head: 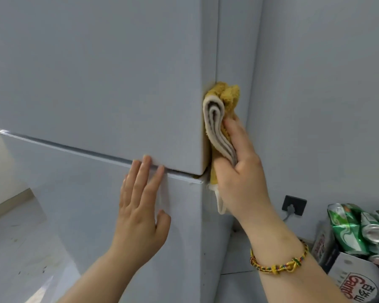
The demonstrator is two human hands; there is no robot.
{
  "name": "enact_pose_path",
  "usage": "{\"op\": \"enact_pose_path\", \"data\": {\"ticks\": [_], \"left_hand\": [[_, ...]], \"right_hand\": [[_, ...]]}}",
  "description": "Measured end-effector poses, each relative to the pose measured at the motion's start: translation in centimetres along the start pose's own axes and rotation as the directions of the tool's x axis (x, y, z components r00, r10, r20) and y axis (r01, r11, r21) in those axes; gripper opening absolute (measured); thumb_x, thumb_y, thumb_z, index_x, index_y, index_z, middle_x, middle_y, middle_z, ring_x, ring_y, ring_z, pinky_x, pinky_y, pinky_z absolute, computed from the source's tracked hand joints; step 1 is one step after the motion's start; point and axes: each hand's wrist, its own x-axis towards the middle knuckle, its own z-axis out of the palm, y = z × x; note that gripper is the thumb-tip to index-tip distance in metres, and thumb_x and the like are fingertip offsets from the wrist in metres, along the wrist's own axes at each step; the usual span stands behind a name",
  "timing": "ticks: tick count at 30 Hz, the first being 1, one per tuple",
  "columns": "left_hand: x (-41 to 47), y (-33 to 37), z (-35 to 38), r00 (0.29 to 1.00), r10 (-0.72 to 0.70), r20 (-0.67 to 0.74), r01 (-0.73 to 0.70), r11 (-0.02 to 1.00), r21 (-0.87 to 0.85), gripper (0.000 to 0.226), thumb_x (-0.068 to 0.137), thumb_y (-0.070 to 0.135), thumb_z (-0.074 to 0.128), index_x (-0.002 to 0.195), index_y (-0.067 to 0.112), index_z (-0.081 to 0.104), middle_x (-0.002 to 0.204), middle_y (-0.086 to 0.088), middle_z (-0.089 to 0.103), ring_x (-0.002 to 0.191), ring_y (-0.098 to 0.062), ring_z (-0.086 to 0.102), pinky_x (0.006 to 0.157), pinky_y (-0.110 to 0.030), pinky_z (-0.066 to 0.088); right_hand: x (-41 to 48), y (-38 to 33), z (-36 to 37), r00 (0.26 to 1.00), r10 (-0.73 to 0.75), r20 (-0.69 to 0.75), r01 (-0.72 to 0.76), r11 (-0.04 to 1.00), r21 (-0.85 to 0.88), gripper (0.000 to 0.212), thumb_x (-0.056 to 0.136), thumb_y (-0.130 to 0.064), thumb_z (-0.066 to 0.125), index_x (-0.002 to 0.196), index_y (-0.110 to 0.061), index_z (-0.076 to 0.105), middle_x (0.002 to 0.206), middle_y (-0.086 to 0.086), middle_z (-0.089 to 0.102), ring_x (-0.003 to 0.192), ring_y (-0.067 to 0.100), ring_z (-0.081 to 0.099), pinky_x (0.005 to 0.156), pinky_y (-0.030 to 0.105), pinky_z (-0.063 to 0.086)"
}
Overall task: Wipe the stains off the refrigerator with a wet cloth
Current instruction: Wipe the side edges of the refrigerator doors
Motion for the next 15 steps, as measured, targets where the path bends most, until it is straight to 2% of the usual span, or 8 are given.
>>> {"op": "enact_pose_path", "data": {"ticks": [2, 4, 7, 10, 13, 15], "left_hand": [[-0.4, -0.6, 0.8, 0.999, 0.031, -0.017, -0.031, 0.999, 0.018, 0.072, 0.068, 0.018, 0.034, 0.137, 0.029, 0.015, 0.153, 0.018, -0.002, 0.14, 0.002, -0.009, 0.113, -0.025, 0.002], [-0.3, -1.0, 1.2, 0.999, 0.041, -0.019, -0.041, 0.998, 0.04, 0.075, 0.067, 0.018, 0.034, 0.138, 0.028, 0.013, 0.15, 0.002, 0.007, 0.139, 0.003, -0.011, 0.112, -0.027, 0.001], [-0.9, -1.3, 1.4, 0.998, 0.063, -0.014, -0.062, 0.996, 0.072, 0.076, 0.067, 0.019, 0.032, 0.139, 0.028, 0.009, 0.148, -0.002, 0.007, 0.138, 0.004, -0.013, 0.112, -0.028, 0.001], [-1.3, -1.3, 1.2, 0.999, 0.054, 0.006, -0.054, 0.996, 0.068, 0.077, 0.065, 0.019, 0.03, 0.138, 0.029, 0.009, 0.148, -0.002, 0.006, 0.136, 0.006, -0.015, 0.111, -0.026, 0.001], [-1.1, -1.4, 1.2, 0.998, 0.062, 0.004, -0.062, 0.995, 0.076, 0.077, 0.065, 0.018, 0.03, 0.139, 0.027, 0.008, 0.148, -0.005, 0.006, 0.139, 0.001, -0.014, 0.111, -0.03, 0.003], [-1.0, -1.3, 1.1, 0.998, 0.065, -0.011, -0.063, 0.992, 0.105, 0.077, 0.065, 0.018, 0.03, 0.139, 0.025, 0.01, 0.147, -0.006, 0.008, 0.14, -0.009, -0.006, 0.11, -0.033, 0.006]], "right_hand": [[-2.3, 1.8, 1.0, 0.999, -0.042, -0.018, 0.042, 0.999, 0.023, 0.058, 0.081, -0.008, 0.038, 0.117, -0.053, 0.032, 0.146, -0.011, 0.033, 0.13, -0.008, 0.029, 0.102, 0.0, 0.023], [-4.9, 4.1, 1.9, 0.999, -0.02, -0.04, 0.022, 0.999, 0.042, 0.054, 0.082, -0.012, 0.04, 0.118, -0.053, 0.035, 0.145, -0.015, 0.034, 0.13, -0.009, 0.029, 0.102, 0.001, 0.024], [-10.4, 8.0, 3.6, 0.978, 0.192, -0.083, -0.187, 0.98, 0.068, 0.052, 0.078, -0.021, 0.041, 0.114, -0.058, 0.034, 0.14, -0.03, 0.029, 0.124, -0.023, 0.026, 0.103, 0.001, 0.022], [-14.3, 10.0, 4.8, 0.905, 0.418, -0.082, -0.412, 0.908, 0.079, 0.052, 0.077, -0.02, 0.041, 0.115, -0.055, 0.03, 0.129, -0.037, 0.029, 0.114, -0.031, 0.027, 0.112, 0.018, 0.021], [-13.1, 9.0, 4.3, 0.863, 0.502, -0.048, -0.497, 0.863, 0.091, 0.059, 0.09, -0.001, 0.041, 0.126, -0.046, 0.03, 0.136, -0.025, 0.034, 0.125, -0.009, 0.032, 0.115, 0.026, 0.022], [-10.7, 7.3, 3.7, 0.908, 0.415, -0.058, -0.41, 0.908, 0.082, 0.067, 0.09, 0.004, 0.038, 0.119, -0.054, 0.024, 0.144, -0.021, 0.029, 0.133, -0.004, 0.026, 0.115, 0.024, 0.02]]}}
